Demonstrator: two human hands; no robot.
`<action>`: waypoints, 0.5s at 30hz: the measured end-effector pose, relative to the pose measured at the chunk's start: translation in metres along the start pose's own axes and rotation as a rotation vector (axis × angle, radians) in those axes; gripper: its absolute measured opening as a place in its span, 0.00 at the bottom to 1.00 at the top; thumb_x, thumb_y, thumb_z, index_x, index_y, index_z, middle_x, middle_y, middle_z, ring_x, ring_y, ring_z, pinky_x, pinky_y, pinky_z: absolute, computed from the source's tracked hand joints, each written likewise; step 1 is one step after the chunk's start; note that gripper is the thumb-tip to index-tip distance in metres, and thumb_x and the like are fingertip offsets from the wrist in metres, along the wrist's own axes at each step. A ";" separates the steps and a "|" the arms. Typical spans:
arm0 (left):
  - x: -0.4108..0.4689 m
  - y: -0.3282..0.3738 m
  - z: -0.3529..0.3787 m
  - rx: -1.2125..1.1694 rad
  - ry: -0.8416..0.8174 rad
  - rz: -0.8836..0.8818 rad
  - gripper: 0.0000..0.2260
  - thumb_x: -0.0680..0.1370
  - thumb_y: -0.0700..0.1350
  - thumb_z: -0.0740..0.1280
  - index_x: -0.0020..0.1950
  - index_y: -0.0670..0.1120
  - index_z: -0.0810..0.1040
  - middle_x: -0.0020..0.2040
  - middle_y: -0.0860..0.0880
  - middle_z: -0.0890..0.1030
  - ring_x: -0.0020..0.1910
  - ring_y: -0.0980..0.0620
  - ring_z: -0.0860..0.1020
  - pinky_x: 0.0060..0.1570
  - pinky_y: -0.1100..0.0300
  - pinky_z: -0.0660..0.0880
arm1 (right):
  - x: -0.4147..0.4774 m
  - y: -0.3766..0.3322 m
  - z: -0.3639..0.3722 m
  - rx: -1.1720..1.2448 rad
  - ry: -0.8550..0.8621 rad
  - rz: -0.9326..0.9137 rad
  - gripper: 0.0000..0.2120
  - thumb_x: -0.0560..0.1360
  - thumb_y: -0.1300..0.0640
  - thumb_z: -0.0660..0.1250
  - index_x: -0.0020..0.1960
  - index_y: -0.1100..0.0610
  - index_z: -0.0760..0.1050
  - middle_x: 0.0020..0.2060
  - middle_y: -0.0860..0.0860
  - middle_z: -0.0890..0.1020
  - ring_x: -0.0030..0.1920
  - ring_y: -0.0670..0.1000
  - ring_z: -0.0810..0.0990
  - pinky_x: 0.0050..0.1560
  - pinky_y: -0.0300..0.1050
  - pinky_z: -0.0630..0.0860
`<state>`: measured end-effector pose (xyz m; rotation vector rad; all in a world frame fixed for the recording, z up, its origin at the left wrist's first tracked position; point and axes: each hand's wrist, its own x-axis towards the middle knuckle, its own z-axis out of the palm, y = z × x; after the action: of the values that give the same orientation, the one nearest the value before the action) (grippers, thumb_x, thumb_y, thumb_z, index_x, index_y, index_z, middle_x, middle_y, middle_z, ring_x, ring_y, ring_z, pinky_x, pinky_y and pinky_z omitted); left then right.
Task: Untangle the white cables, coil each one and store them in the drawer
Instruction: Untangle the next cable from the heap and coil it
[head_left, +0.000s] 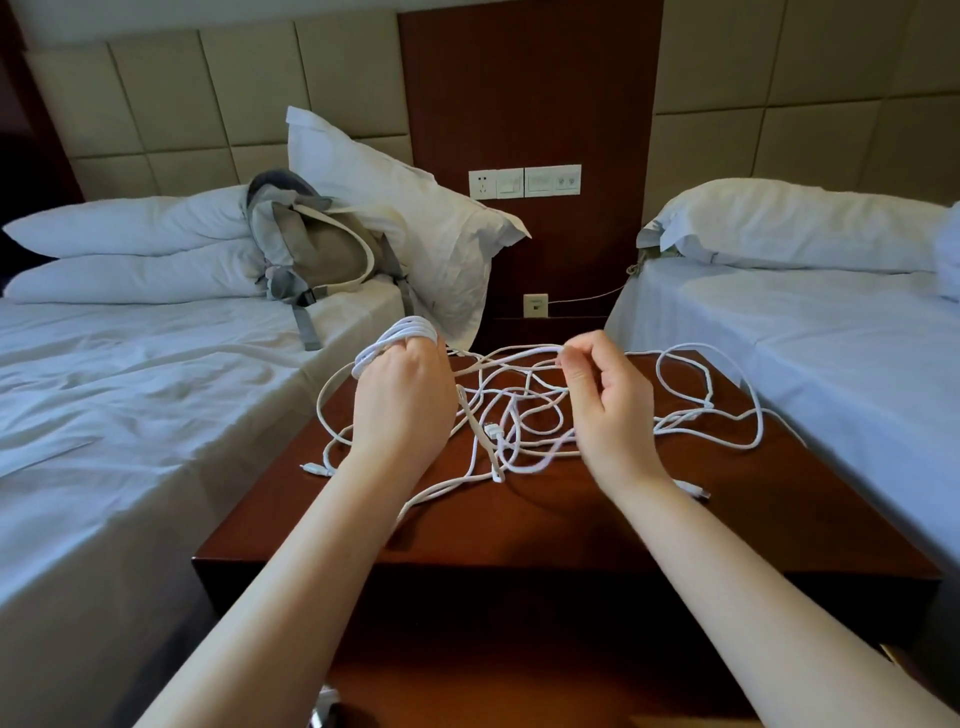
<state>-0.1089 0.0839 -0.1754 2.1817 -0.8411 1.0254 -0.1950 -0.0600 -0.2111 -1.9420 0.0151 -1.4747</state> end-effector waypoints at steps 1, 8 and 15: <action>0.000 -0.001 -0.001 -0.014 0.012 0.029 0.10 0.76 0.33 0.60 0.35 0.35 0.73 0.28 0.38 0.75 0.25 0.41 0.74 0.24 0.57 0.67 | 0.004 -0.002 -0.004 -0.035 -0.004 -0.057 0.10 0.80 0.54 0.60 0.43 0.57 0.74 0.29 0.43 0.72 0.30 0.44 0.71 0.30 0.31 0.65; 0.000 0.016 -0.021 -0.158 -0.151 0.091 0.22 0.79 0.54 0.57 0.28 0.46 0.59 0.27 0.50 0.65 0.26 0.49 0.65 0.29 0.57 0.59 | 0.020 -0.011 -0.022 -0.358 0.181 -0.364 0.17 0.80 0.52 0.58 0.43 0.61 0.79 0.33 0.50 0.78 0.32 0.42 0.69 0.30 0.28 0.61; -0.001 0.047 -0.040 -0.763 -0.867 -0.061 0.19 0.79 0.45 0.59 0.27 0.45 0.65 0.23 0.52 0.63 0.25 0.53 0.59 0.28 0.61 0.58 | 0.024 -0.014 -0.027 -0.332 0.283 -0.165 0.14 0.80 0.52 0.58 0.44 0.59 0.78 0.36 0.42 0.72 0.34 0.41 0.68 0.31 0.26 0.59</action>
<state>-0.1624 0.0831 -0.1434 1.8725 -1.2481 -0.3386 -0.2153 -0.0727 -0.1800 -2.0092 0.2465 -1.9499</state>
